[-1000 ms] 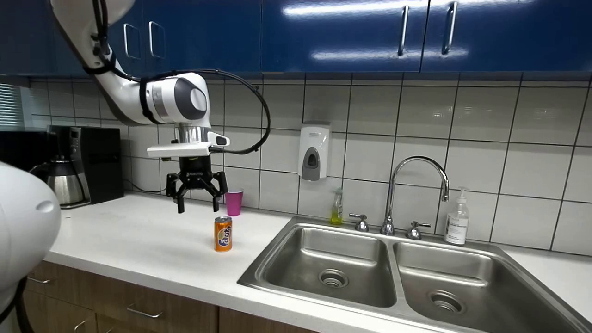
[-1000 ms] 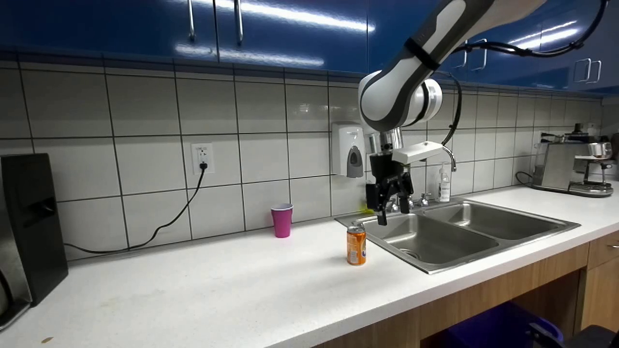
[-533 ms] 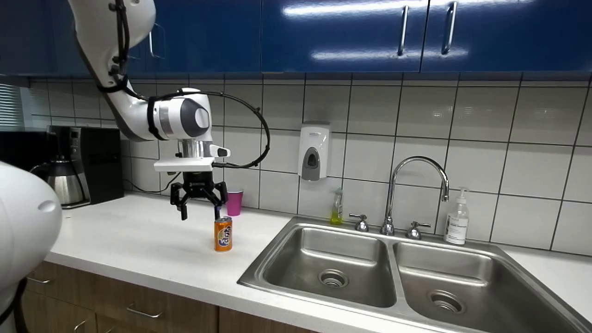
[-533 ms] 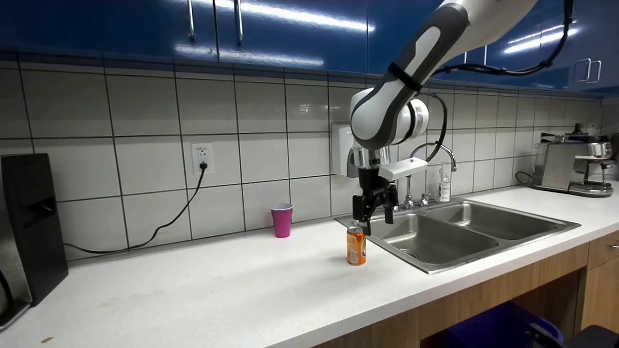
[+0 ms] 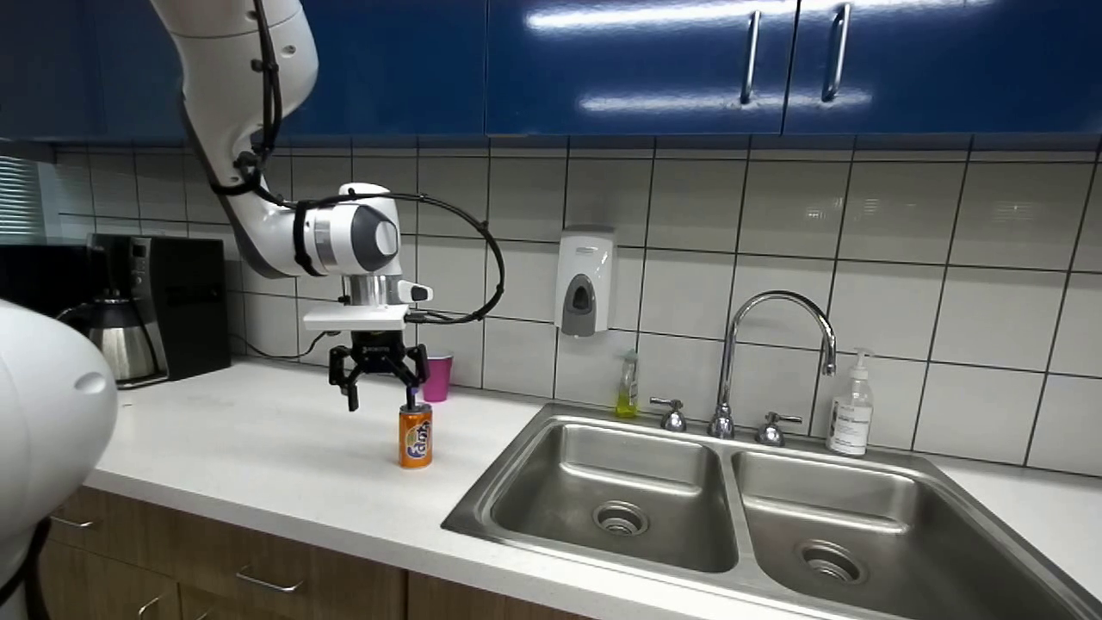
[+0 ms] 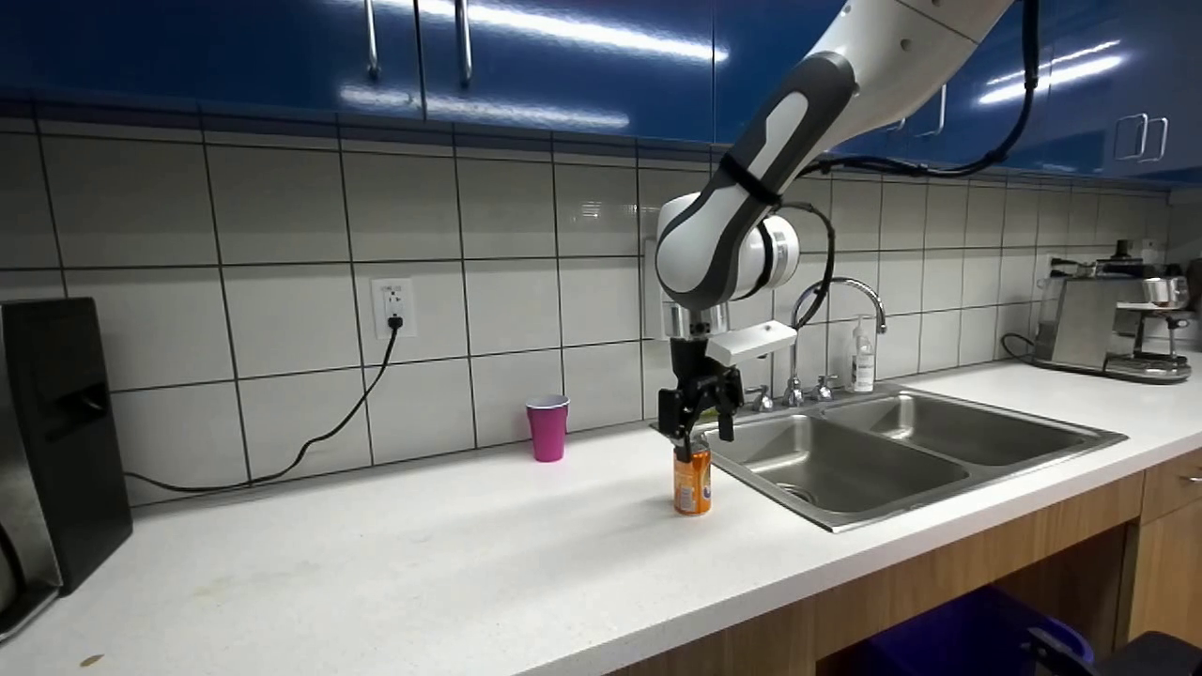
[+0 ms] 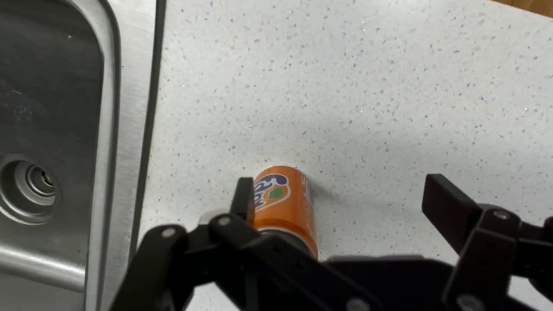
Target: Put the can inside the sink
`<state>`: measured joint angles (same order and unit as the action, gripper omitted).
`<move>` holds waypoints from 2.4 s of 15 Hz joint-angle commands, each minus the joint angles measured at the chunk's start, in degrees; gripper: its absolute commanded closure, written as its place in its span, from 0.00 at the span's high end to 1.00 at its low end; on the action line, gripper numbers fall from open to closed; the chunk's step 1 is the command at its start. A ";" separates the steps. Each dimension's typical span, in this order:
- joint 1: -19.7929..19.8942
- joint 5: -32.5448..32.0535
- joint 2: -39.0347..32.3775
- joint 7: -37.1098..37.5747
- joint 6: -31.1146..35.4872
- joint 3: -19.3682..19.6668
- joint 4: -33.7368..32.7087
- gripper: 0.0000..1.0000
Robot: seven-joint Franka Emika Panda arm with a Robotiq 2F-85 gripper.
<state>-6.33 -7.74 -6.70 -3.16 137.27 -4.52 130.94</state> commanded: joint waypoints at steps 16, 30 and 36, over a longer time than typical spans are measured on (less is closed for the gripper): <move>-0.41 -6.58 -9.89 4.64 2.46 2.76 -9.93 1.00; -0.64 -6.47 -14.33 5.13 2.52 3.62 -13.25 1.00; -0.64 -6.22 -15.34 5.00 2.40 3.92 -13.79 0.68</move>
<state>-6.46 -12.84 -21.25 0.08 139.67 -1.09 118.28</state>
